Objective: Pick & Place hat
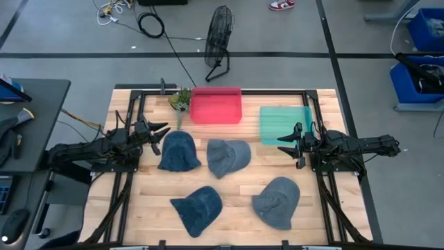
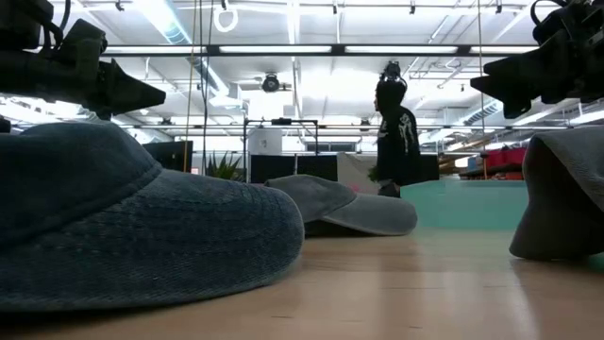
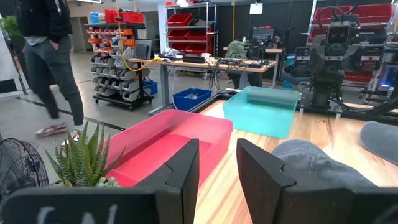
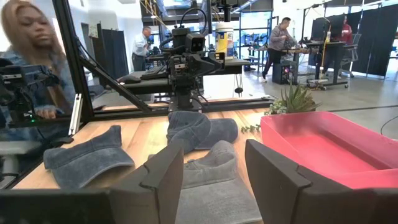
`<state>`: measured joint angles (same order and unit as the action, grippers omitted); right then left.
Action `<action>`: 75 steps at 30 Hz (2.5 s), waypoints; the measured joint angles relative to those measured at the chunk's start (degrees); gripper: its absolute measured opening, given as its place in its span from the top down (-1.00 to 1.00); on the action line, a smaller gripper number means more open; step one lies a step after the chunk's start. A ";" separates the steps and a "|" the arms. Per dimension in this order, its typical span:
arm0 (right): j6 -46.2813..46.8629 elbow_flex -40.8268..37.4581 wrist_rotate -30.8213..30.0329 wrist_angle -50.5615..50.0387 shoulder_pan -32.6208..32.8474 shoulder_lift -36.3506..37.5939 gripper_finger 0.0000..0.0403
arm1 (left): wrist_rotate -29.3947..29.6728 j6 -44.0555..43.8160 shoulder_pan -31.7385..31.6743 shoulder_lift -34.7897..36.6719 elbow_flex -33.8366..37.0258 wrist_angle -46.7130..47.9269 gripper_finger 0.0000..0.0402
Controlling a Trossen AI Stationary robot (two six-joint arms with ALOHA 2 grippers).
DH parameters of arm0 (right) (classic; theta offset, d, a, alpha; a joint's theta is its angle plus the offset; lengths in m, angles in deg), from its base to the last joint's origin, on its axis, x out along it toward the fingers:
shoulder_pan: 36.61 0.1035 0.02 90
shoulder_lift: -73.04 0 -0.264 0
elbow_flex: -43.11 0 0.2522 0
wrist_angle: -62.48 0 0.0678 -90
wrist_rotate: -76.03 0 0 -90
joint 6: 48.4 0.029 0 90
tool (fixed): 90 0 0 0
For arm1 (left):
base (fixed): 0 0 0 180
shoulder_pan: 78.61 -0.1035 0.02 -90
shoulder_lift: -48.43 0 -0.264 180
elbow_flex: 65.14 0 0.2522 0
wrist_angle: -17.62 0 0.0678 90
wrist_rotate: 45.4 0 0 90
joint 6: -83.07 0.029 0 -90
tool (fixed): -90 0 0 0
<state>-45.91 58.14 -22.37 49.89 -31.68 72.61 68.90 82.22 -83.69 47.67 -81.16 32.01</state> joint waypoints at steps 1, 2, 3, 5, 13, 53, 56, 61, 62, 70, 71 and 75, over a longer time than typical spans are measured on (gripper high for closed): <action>0.00 0.00 0.00 -0.02 0.00 0.02 0.12 | 0.00 0.00 0.00 0.00 0.00 0.00 0.45; 0.00 0.00 0.00 -0.02 0.00 0.02 0.12 | 0.00 0.02 0.00 0.00 0.00 0.00 0.45; 0.00 0.00 0.00 -0.01 0.02 0.02 0.12 | 0.01 0.00 0.00 0.01 -0.02 0.00 0.45; 0.00 0.00 0.00 -0.02 0.00 0.01 0.12 | 0.01 0.02 0.01 0.00 -0.01 0.00 0.45; 0.00 0.00 0.00 0.00 0.02 0.02 0.12 | 0.00 0.02 0.01 0.01 -0.02 0.00 0.45; 0.00 0.00 0.01 0.00 0.02 0.01 0.12 | 0.00 0.00 0.00 0.02 -0.01 0.00 0.45; 0.00 0.00 0.00 0.00 0.00 0.02 0.12 | 0.00 0.00 0.02 0.02 -0.02 0.00 0.45; 0.00 -0.01 0.00 -0.02 0.01 0.00 0.12 | 0.00 0.02 0.01 0.00 -0.02 0.00 0.45; 0.00 0.00 0.00 0.00 0.01 0.01 0.12 | 0.00 0.02 0.02 0.00 -0.01 -0.01 0.45; 0.00 0.00 0.00 0.00 0.02 0.01 0.12 | 0.26 -1.50 0.01 0.01 0.23 -3.33 0.45; 0.00 0.00 0.00 -0.02 0.01 0.01 0.12 | 0.25 -3.47 0.01 0.02 0.22 -3.51 0.45; 0.00 -0.02 0.00 -0.02 0.00 0.00 0.12 | 0.13 -11.13 0.00 0.00 0.22 -3.65 0.45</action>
<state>-45.91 58.12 -22.37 49.87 -31.68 72.61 69.03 71.10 -83.69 47.67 -80.94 28.36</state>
